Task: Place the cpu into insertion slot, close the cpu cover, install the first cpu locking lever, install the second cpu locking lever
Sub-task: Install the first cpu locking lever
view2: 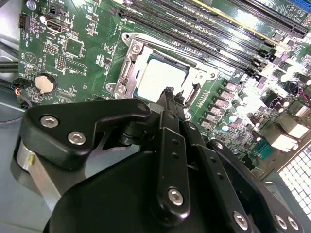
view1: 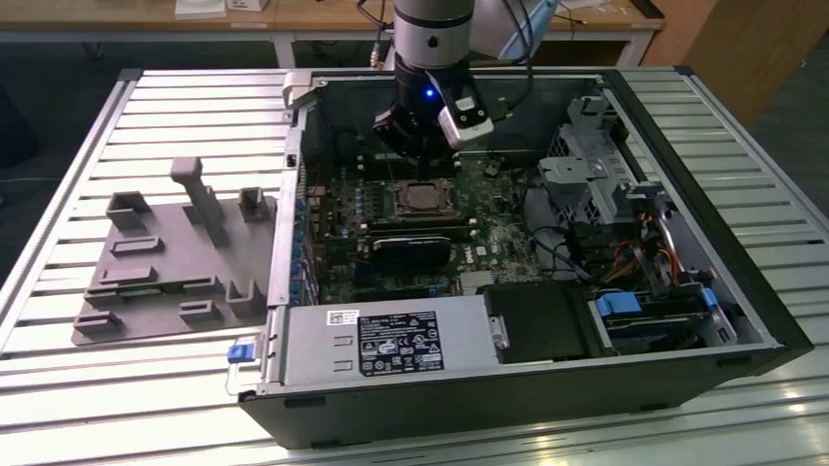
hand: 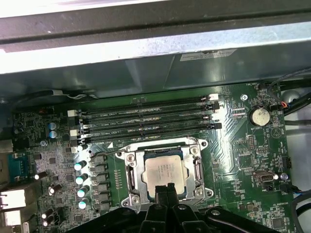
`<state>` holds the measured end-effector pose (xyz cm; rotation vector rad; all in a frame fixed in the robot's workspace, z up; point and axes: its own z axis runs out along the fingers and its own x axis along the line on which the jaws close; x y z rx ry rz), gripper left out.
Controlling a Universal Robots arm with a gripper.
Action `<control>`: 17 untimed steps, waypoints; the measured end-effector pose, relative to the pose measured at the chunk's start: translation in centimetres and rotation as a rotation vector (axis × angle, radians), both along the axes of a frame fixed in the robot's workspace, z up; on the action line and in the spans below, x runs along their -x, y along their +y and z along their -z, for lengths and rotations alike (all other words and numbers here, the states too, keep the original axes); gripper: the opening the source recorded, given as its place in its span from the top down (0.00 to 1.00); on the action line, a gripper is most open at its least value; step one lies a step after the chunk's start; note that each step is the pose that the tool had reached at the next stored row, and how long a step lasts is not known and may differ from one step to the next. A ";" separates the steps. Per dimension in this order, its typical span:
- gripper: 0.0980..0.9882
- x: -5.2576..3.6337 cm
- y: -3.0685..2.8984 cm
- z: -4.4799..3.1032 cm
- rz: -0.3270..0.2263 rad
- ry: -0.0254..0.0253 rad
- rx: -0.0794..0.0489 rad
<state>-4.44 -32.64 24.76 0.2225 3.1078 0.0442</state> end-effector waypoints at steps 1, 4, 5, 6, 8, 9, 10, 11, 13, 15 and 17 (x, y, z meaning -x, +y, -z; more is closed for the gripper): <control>1.00 0.00 0.00 -0.01 0.000 0.0000 0.000; 1.00 0.00 0.00 -0.02 0.000 0.0000 0.000; 1.00 0.02 0.00 -0.02 0.000 0.0000 0.000; 1.00 0.09 0.00 -0.02 0.000 0.0001 0.000; 1.00 0.43 -0.01 -0.03 0.000 0.0002 0.000; 1.00 0.71 0.00 -0.02 0.000 0.0001 0.000; 1.00 1.03 0.00 -0.02 0.000 0.0001 0.000; 1.00 1.33 0.00 -0.02 0.000 0.0000 0.000; 1.00 1.90 0.00 -0.02 0.000 0.0000 0.000; 1.00 2.54 0.00 -0.02 0.000 0.0000 0.000; 1.00 3.16 0.00 -0.02 0.000 -0.0002 0.000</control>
